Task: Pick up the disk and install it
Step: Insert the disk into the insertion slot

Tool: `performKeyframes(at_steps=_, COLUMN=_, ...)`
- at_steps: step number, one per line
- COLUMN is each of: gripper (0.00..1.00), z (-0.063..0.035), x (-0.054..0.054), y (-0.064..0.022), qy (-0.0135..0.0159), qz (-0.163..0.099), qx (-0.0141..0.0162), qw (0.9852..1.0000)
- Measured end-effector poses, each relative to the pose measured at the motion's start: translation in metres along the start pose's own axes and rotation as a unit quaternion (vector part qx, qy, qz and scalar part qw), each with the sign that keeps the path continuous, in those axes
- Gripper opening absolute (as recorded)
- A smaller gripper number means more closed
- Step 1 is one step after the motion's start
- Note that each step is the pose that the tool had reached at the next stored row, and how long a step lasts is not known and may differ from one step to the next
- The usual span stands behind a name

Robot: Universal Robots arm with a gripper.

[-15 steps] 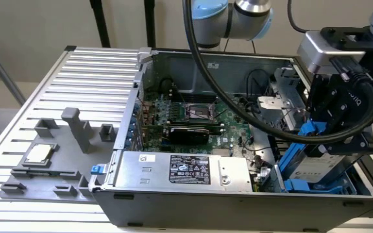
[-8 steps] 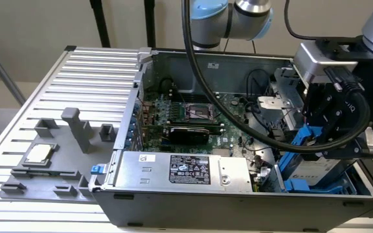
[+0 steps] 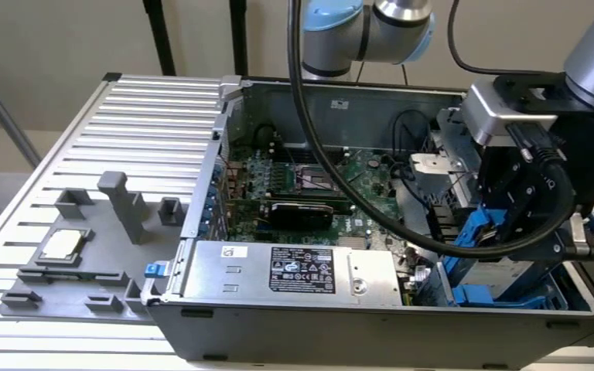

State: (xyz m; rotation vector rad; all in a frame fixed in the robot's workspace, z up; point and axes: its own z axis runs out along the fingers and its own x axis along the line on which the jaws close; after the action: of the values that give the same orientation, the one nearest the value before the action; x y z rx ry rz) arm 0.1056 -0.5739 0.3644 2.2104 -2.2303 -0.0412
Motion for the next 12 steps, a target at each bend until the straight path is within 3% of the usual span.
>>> performKeyframes(at_steps=10, gripper=0.0, z=0.0124, x=0.0, y=-0.0002, qy=0.0001, qz=-0.002, qx=-0.0032, qw=1.0)
performKeyframes(at_steps=12, gripper=0.0, z=0.0149, x=0.0, y=-0.0003, qy=-0.0012, qz=-0.002, qx=-0.0042, qw=1.0)
